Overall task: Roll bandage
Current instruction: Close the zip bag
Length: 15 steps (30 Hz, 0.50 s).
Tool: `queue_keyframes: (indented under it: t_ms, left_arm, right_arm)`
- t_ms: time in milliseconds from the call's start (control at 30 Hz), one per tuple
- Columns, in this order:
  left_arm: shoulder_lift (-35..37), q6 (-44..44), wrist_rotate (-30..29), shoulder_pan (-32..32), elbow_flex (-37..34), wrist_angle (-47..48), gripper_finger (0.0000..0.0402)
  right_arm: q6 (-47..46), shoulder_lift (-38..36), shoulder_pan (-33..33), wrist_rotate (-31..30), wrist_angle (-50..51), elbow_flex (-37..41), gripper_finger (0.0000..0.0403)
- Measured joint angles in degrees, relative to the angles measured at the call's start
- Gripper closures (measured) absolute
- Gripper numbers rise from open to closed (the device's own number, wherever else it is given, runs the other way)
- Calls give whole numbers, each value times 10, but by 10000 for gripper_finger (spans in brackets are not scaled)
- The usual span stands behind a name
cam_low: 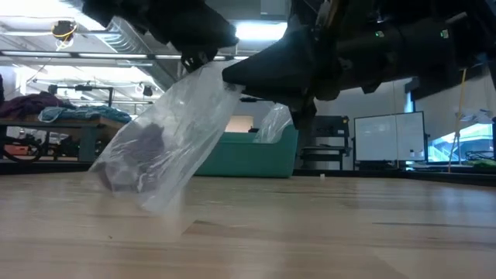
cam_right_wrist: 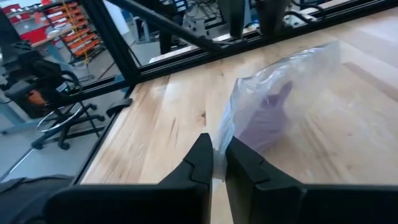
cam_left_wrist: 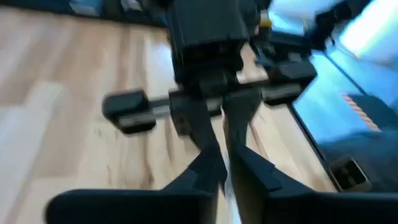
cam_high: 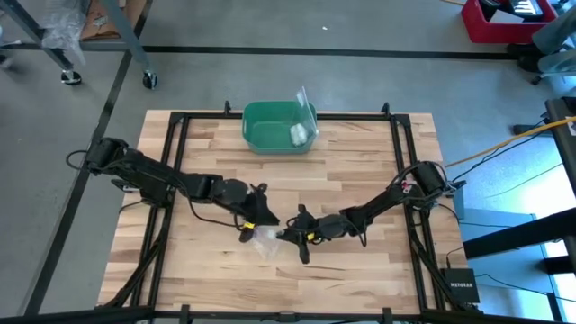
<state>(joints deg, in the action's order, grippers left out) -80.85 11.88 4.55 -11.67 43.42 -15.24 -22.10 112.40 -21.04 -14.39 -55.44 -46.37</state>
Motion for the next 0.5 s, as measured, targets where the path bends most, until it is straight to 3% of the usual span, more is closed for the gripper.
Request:
queue_keyframes:
  t_ms: [133,300,500]
  left_arm:
    - [-5,-16,20,6,40,95,327]
    - [-28,-3,53,10,49,93,278]
    - [-69,1,71,8,49,84,261]
  right_arm:
    - [-1,0,0,0,1,-2,371]
    - [-1,0,0,0,20,-16,361]
    - [3,0,0,1,68,-35,378]
